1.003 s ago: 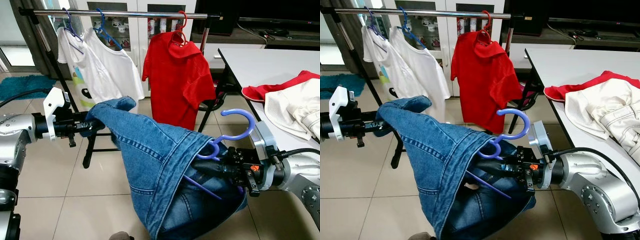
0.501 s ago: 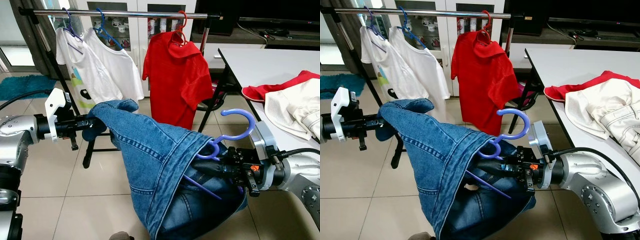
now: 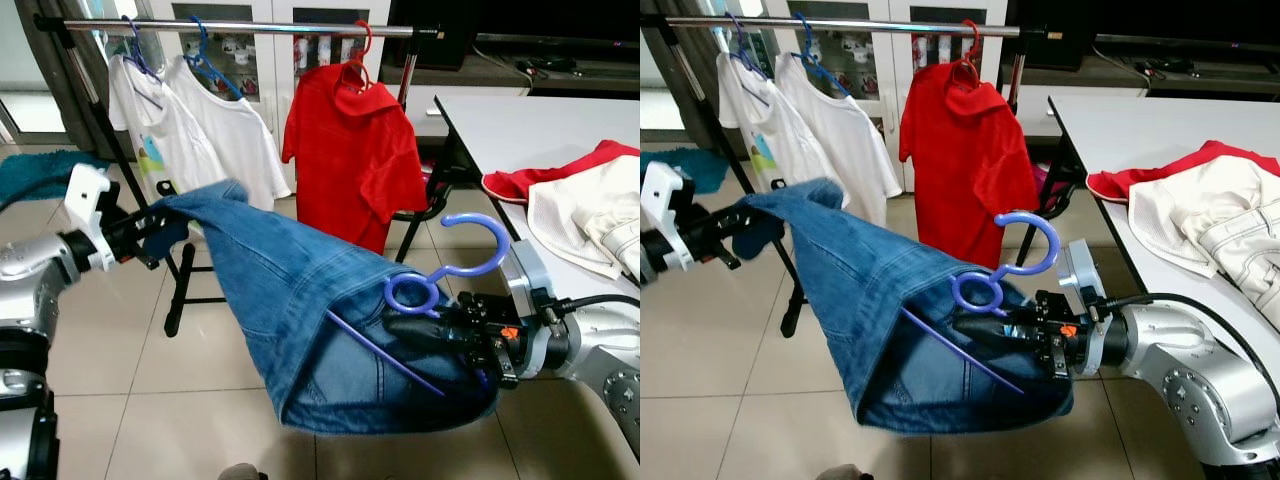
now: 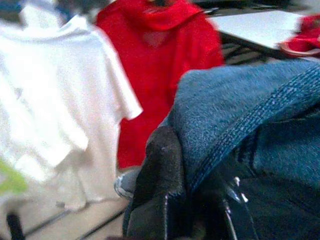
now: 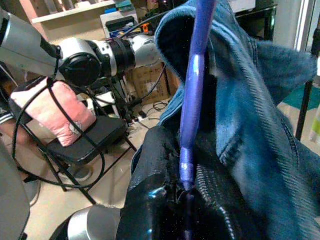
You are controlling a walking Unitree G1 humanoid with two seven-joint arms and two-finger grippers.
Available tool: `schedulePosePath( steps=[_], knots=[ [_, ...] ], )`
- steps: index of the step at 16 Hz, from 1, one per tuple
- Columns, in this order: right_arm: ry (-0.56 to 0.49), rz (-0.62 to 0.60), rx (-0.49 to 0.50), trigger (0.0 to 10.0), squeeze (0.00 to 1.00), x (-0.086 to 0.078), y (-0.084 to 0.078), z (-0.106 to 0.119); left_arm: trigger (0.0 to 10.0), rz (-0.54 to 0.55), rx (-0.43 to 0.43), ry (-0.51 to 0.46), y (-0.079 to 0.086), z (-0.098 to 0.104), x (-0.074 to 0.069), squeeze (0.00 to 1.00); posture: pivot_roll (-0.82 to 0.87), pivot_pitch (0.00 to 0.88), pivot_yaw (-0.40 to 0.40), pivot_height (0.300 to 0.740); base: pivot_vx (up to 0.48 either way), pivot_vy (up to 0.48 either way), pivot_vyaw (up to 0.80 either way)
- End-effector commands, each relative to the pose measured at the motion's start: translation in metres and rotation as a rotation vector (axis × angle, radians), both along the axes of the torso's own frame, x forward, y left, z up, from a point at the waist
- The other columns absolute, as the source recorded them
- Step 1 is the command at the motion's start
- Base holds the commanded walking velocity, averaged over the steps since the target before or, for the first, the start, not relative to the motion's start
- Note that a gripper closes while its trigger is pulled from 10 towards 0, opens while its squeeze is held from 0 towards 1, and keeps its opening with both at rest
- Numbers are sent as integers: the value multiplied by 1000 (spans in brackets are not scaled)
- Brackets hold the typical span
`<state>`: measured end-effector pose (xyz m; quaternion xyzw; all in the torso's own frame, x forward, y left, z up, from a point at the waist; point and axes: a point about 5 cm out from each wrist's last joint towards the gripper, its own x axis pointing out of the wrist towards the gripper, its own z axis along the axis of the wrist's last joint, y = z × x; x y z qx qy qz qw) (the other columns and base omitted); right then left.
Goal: Hang hanger
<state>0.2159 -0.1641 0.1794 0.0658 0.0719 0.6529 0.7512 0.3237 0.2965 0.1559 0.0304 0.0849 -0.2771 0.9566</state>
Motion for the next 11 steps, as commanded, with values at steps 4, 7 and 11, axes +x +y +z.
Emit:
schedulePosePath(
  steps=[4, 7, 11],
  knots=[
    [-35, -1, 35, 10000, 0, 3, -4, 11, 0, 241, -7, 82, 15, -23, -2, 0, -70, 24, -1, 740, 0, 0, 0],
    [-33, -1, 33, 10000, 0, 3, -5, 11, 0, 437, 6, 138, 30, -33, -5, 0, -71, 23, -2, 740, 0, 0, 0],
    [-32, -5, 32, 10000, 0, 4, -3, 11, 1569, 357, 7, 125, 13, -36, -2, 0, -71, 22, -3, 740, 0, 0, 0]
  ],
)
